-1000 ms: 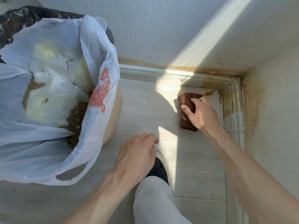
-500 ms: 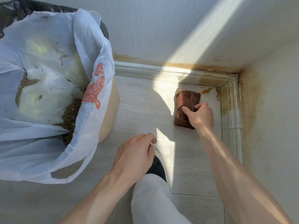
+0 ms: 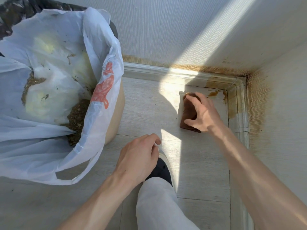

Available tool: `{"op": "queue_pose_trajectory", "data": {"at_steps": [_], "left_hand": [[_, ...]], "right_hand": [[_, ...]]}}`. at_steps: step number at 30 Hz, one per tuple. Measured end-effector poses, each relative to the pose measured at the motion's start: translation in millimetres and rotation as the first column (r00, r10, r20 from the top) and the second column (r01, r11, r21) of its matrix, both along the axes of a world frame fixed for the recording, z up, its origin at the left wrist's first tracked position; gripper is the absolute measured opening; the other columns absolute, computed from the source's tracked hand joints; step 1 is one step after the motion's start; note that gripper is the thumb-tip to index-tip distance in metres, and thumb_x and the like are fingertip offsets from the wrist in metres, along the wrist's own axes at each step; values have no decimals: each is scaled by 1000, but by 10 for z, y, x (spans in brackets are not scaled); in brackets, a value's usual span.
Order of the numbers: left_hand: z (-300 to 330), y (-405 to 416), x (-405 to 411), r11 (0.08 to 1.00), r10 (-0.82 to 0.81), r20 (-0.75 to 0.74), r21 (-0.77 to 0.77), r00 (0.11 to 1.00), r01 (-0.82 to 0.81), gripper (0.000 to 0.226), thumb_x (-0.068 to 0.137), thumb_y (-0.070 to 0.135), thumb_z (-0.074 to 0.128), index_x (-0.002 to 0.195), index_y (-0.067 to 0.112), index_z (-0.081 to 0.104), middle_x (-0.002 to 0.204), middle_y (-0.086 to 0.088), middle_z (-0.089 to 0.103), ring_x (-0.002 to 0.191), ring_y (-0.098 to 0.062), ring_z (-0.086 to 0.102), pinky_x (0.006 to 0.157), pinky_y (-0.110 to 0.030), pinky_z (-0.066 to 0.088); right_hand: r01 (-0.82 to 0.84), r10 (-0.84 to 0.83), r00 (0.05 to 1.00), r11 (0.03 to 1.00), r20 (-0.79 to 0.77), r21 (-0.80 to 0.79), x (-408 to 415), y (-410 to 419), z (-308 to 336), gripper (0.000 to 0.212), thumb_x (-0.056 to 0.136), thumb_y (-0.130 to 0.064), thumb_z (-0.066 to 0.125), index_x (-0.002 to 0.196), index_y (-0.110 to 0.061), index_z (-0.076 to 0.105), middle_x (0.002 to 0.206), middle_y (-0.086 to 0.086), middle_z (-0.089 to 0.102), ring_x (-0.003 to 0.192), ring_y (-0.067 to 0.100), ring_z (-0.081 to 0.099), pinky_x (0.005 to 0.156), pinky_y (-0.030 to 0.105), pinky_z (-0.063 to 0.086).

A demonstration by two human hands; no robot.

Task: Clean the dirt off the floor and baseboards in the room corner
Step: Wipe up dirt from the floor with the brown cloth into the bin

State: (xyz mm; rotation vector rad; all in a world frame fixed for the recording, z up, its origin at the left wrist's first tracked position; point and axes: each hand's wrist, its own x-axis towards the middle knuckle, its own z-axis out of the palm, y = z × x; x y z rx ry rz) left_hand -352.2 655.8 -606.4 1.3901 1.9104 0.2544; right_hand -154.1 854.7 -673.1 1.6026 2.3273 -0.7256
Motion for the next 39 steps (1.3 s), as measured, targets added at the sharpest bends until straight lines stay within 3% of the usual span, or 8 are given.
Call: {"op": "queue_pose_trajectory", "data": {"at_steps": [2, 5, 12, 17, 21, 27, 34, 39], "left_hand": [[4, -3, -7, 1000, -3, -5, 5, 1000, 3, 22, 101, 26, 48, 117, 36, 60, 102, 22, 63, 91, -6, 60, 81, -34, 52], [14, -6, -30, 1000, 1, -9, 9, 1000, -1, 22, 101, 26, 48, 117, 35, 60, 100, 22, 63, 90, -6, 60, 80, -34, 52], [32, 15, -92, 1000, 7, -15, 18, 1000, -7, 21, 101, 26, 49, 116, 35, 60, 96, 23, 61, 86, -4, 58, 76, -30, 50], [26, 86, -44, 1000, -8, -17, 17, 1000, 9, 20, 101, 27, 49, 115, 36, 60, 95, 22, 61, 83, -4, 57, 75, -29, 49], [59, 155, -8, 1000, -5, 0, 24, 1000, 5, 19, 100, 28, 50, 114, 36, 61, 92, 23, 61, 83, -5, 58, 78, -33, 52], [121, 205, -22, 1000, 6, 16, 23, 1000, -6, 18, 100, 27, 50, 112, 35, 62, 90, 22, 62, 84, -8, 60, 81, -37, 53], [151, 140, -62, 998, 51, 47, 39, 998, -52, 17, 99, 27, 53, 109, 35, 63, 89, 20, 65, 81, -5, 61, 79, -35, 54], [173, 38, -128, 993, 92, 53, 70, 994, -96, 18, 99, 25, 53, 109, 35, 65, 93, 21, 65, 82, -2, 61, 79, -33, 53]], "right_hand": [[-63, 88, 986, 984, 142, -168, -83, 84, 47, 117, 78, -32, 89, 164, -34, 10, 172, 1, -2, 155, 31, 6, 124, 51, 25], [-92, 160, 955, 960, 249, -263, -165, 154, 74, 124, 78, -26, 89, 164, -33, 0, 172, 0, -12, 157, 33, 1, 125, 49, 24], [-42, 63, 993, 979, 96, -201, 35, 24, -121, 141, 68, -27, 96, 164, -22, -7, 172, -3, -12, 159, 28, -2, 128, 47, 12], [-94, 97, 994, 994, 55, -56, 25, 26, -160, 114, 66, -25, 95, 158, -17, 28, 166, 6, 14, 148, 32, 21, 121, 44, 30], [-90, 90, 994, 996, 63, -16, 16, -5, -197, 96, 72, -19, 90, 153, -20, 39, 159, 6, 26, 141, 34, 28, 116, 47, 39], [-31, 35, 998, 997, -52, 69, 69, -158, -278, 59, 86, -2, 70, 141, -18, 56, 131, 3, 49, 119, 32, 39, 90, 46, 51], [74, -63, 996, 982, -67, 174, -14, -425, -353, 31, 84, 3, 63, 108, -17, 60, 108, -4, 50, 98, 24, 37, 69, 36, 43], [161, -139, 980, 974, -143, 157, 23, -608, -465, 33, 83, -4, 65, 107, -25, 54, 105, -14, 46, 97, 12, 30, 66, 22, 35]]}}
